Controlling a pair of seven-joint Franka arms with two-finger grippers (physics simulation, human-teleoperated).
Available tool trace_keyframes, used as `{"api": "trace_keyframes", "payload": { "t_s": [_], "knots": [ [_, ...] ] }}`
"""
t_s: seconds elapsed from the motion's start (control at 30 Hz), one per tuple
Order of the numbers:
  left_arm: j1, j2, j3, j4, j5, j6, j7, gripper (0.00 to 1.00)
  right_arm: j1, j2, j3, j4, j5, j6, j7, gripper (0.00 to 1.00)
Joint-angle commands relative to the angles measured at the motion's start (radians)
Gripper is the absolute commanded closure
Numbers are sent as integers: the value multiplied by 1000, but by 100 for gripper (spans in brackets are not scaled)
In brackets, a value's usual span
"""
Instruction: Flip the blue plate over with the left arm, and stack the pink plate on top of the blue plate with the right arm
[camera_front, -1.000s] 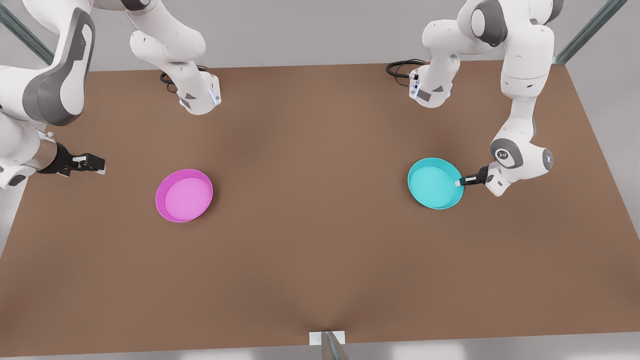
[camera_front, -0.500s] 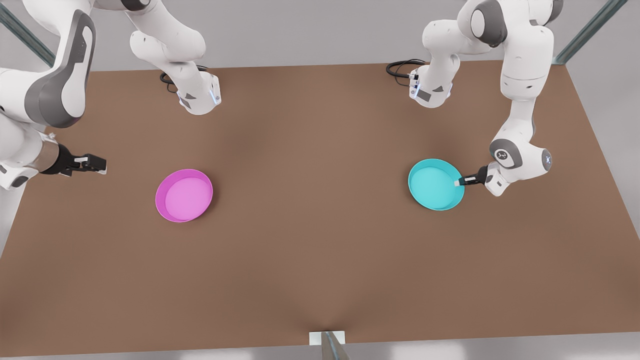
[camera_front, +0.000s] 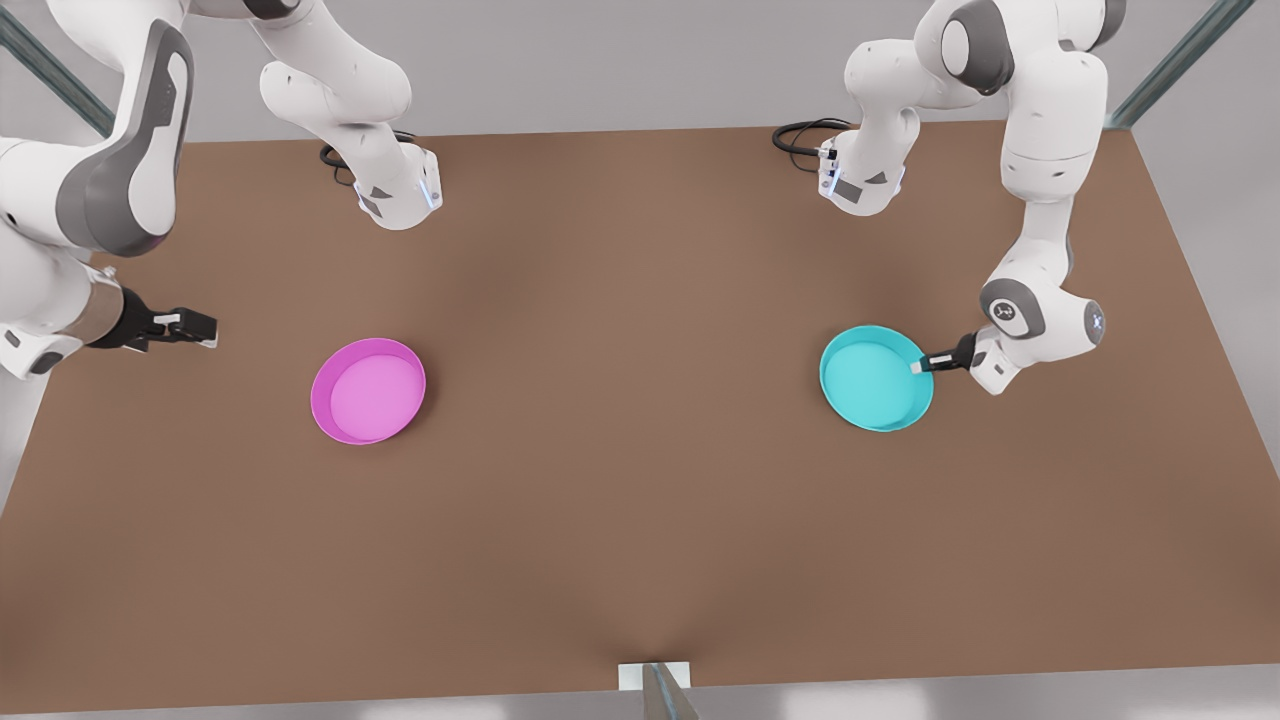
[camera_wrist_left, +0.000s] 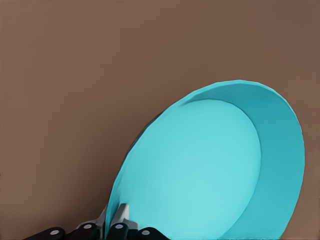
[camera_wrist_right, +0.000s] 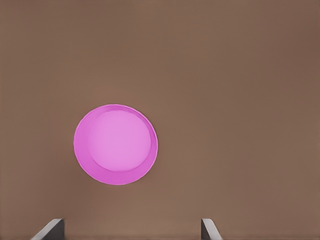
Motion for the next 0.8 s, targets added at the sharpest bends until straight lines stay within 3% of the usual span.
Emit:
{"api": "trace_keyframes", "payload": {
  "t_s": [0.0, 0.27, 0.5, 0.77],
  "knots": [
    [-1, -2, 0, 0, -31, -9, 5, 79, 2, 0, 0, 0, 0, 0, -1, 0],
    [-1, -12, 70, 147, -28, -224, -3, 79, 0, -2, 0, -2, 0, 0, -1, 0],
    [-10, -45, 47, 252, 0, -267, -58, 79, 0, 0, 1, -2, 0, 0, -1, 0],
    [-330, -164, 46, 310, 204, -302, -647, 79, 2, -17, 0, -29, 0, 29, -3, 0]
  ]
}}
